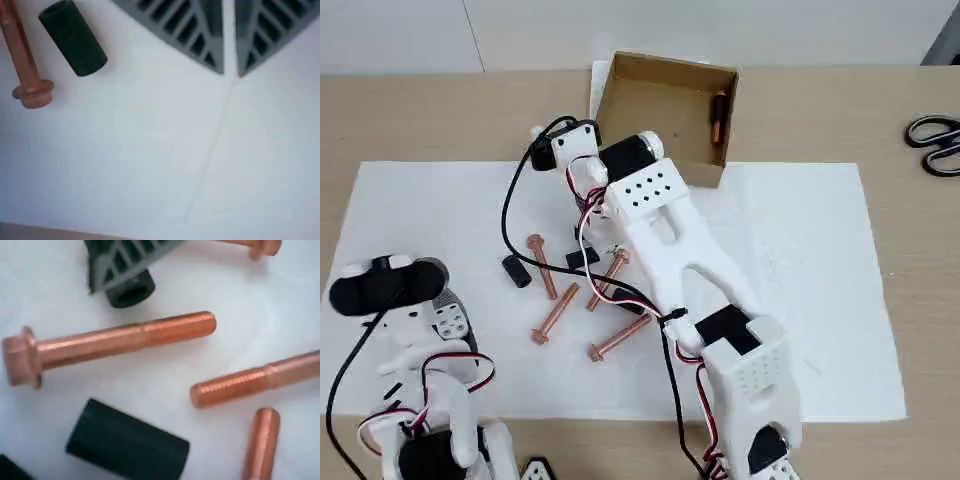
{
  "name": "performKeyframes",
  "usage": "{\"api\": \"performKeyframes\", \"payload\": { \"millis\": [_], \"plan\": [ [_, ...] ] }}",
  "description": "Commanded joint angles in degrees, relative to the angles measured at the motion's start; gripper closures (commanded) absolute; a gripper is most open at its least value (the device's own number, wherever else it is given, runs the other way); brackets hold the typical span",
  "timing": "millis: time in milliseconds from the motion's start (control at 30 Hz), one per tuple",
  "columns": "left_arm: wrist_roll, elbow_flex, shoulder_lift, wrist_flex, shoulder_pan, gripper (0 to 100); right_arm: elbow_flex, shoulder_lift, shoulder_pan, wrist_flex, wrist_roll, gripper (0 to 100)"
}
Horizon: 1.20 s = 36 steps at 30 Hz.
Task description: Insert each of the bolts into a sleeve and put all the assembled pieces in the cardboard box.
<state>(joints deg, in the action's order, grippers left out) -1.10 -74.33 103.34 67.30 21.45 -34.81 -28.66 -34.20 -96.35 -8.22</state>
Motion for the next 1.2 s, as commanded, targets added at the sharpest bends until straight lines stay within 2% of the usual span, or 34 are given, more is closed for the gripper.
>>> {"api": "performKeyframes", "payload": {
  "millis": [0,100,233,433,667,1167],
  "plan": [
    [0.0,2.5,0.5,-0.6,0.2,99,-0.4,0.0,0.0,1.2,-7.2,77.2],
    [0.0,2.4,0.6,-2.9,0.2,99,-0.4,-0.5,-0.2,2.9,-15.0,77.2],
    [0.0,2.4,0.6,-5.7,0.2,99,-0.4,-0.9,-2.0,6.4,-21.6,77.2],
    [0.0,2.3,0.6,-5.5,0.2,99,-0.4,-3.0,-6.7,7.1,-30.2,77.2],
    [0.0,2.3,0.6,-5.5,0.2,99,-0.4,-9.5,-7.3,12.3,-31.1,77.2],
    [0.0,0.4,0.6,-5.5,0.2,99,-0.4,-16.7,-7.4,10.8,-31.1,77.2]
  ]
}}
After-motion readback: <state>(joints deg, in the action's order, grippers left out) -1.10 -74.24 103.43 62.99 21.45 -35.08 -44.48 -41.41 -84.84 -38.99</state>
